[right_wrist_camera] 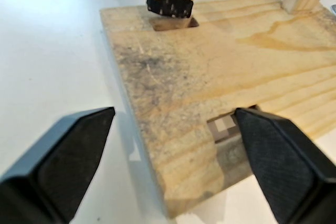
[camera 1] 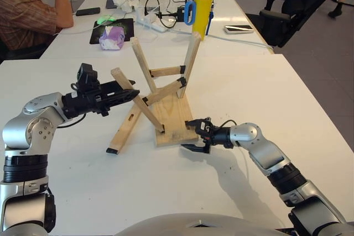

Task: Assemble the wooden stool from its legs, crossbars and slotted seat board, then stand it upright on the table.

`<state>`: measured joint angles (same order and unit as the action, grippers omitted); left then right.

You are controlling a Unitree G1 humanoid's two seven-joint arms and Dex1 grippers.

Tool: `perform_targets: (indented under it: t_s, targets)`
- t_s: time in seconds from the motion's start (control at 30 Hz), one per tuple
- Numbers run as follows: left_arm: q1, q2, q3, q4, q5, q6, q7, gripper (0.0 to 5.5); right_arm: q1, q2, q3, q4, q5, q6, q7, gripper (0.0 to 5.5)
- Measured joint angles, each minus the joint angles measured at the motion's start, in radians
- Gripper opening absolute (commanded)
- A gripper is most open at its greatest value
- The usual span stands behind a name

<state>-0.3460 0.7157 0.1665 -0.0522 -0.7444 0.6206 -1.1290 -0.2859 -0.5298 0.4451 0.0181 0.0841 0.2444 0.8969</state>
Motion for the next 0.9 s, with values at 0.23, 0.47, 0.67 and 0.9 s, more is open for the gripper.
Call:
perform_targets:
  t_s: [0.23, 0.47, 0.67, 0.9]
  targets:
    - [-0.026, 0.003, -0.041, 0.000, 0.020, 0.004, -0.027, 2.02, -0.001, 0.003, 0.002, -0.001, -0.005, 0.002, 0.001, 4.24]
    - [-0.057, 0.016, -0.079, 0.019, 0.060, -0.039, -0.066, 2.02, -0.001, 0.004, 0.003, -0.001, -0.011, 0.002, 0.002, 4.24]
    - [-0.125, 0.043, -0.150, 0.092, 0.124, -0.140, -0.126, 2.02, -0.002, 0.007, 0.006, -0.003, -0.035, 0.002, 0.003, 4.24]
    - [-0.131, 0.058, -0.245, 0.067, 0.206, -0.245, -0.142, 2.02, -0.010, 0.012, 0.006, -0.006, -0.039, 0.032, 0.001, 4.24]
